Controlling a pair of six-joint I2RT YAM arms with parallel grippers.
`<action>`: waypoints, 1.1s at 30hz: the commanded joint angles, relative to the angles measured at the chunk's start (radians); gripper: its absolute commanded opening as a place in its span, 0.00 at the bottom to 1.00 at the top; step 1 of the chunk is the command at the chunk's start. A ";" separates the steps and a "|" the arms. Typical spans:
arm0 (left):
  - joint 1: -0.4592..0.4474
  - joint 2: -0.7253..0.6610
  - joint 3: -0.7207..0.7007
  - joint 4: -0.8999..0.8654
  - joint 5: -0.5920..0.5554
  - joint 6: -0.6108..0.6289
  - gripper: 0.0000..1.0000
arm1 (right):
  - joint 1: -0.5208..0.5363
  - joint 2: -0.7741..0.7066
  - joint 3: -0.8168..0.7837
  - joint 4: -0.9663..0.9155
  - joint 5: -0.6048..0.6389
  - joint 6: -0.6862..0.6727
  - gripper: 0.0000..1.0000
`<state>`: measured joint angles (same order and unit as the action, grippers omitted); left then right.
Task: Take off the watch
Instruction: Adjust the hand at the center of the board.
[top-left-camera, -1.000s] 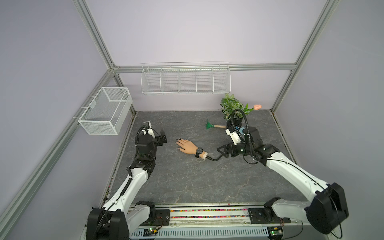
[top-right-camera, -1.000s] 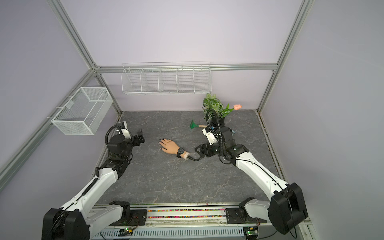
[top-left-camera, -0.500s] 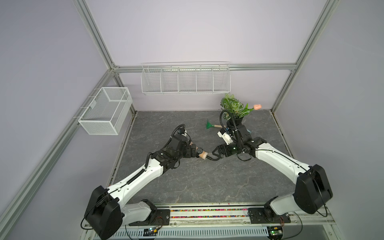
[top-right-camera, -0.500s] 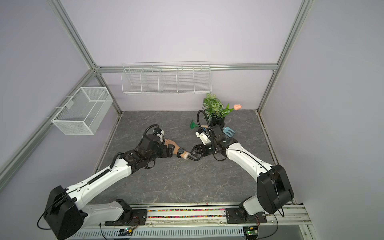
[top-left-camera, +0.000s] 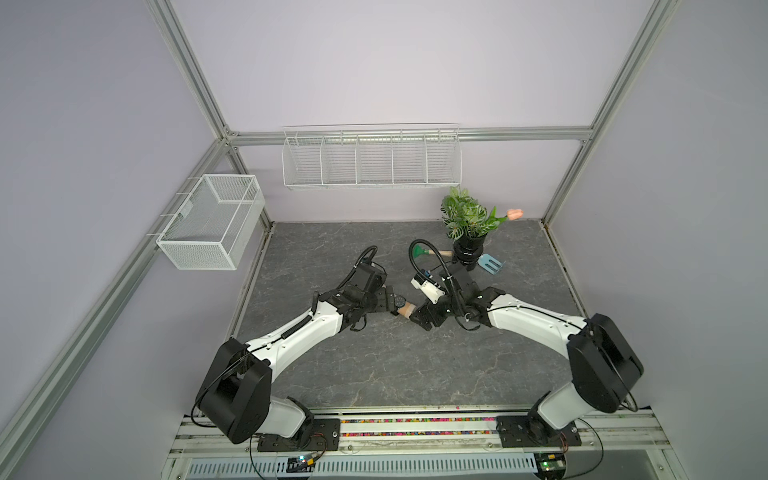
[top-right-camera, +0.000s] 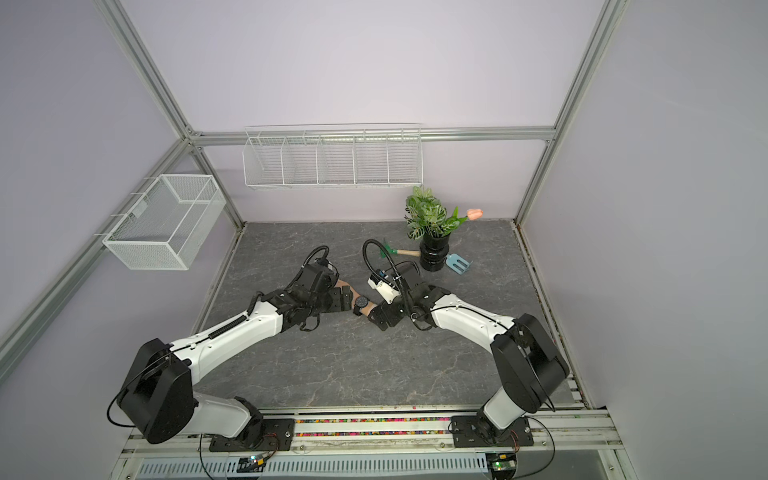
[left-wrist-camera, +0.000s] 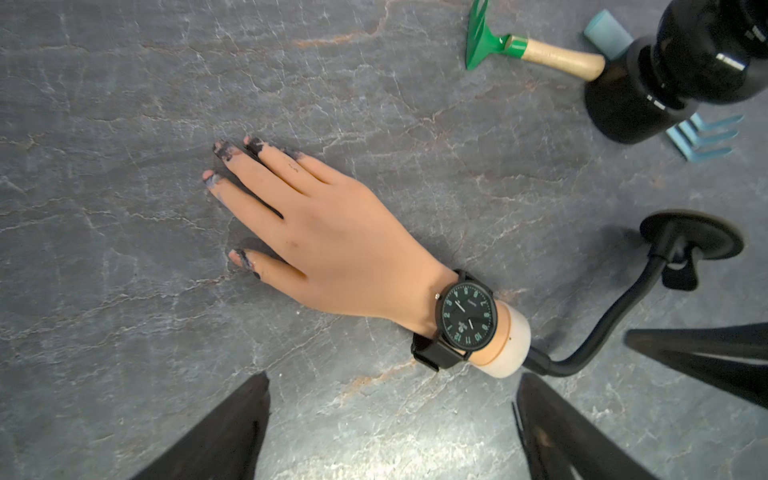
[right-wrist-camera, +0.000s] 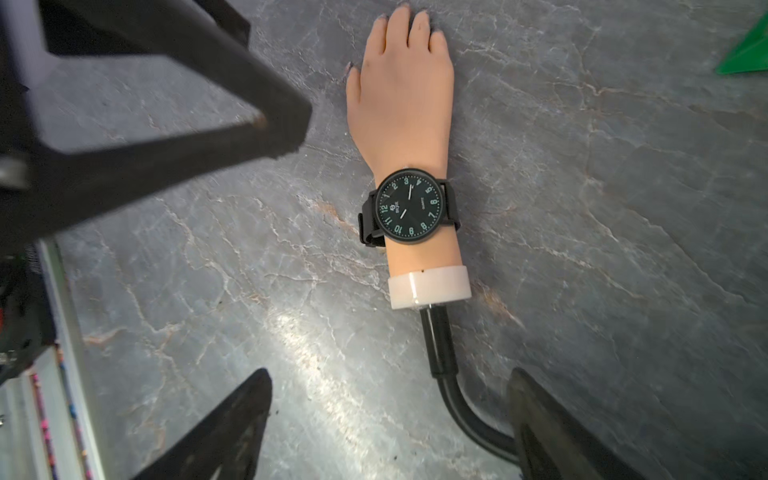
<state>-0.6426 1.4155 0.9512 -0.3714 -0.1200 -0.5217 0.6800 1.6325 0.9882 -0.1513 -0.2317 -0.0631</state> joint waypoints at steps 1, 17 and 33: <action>0.017 -0.053 -0.016 0.017 0.033 -0.036 0.93 | 0.012 0.076 0.022 0.090 0.037 -0.084 0.89; 0.053 -0.345 -0.156 -0.095 -0.050 -0.045 0.96 | 0.039 0.308 0.056 0.211 0.093 -0.040 0.66; 0.056 -0.568 -0.229 0.040 -0.085 0.534 1.00 | 0.008 0.298 0.233 -0.157 -0.362 0.063 0.31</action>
<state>-0.5934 0.8982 0.7521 -0.3828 -0.1406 -0.2546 0.7055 1.9324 1.2007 -0.1940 -0.4465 -0.0284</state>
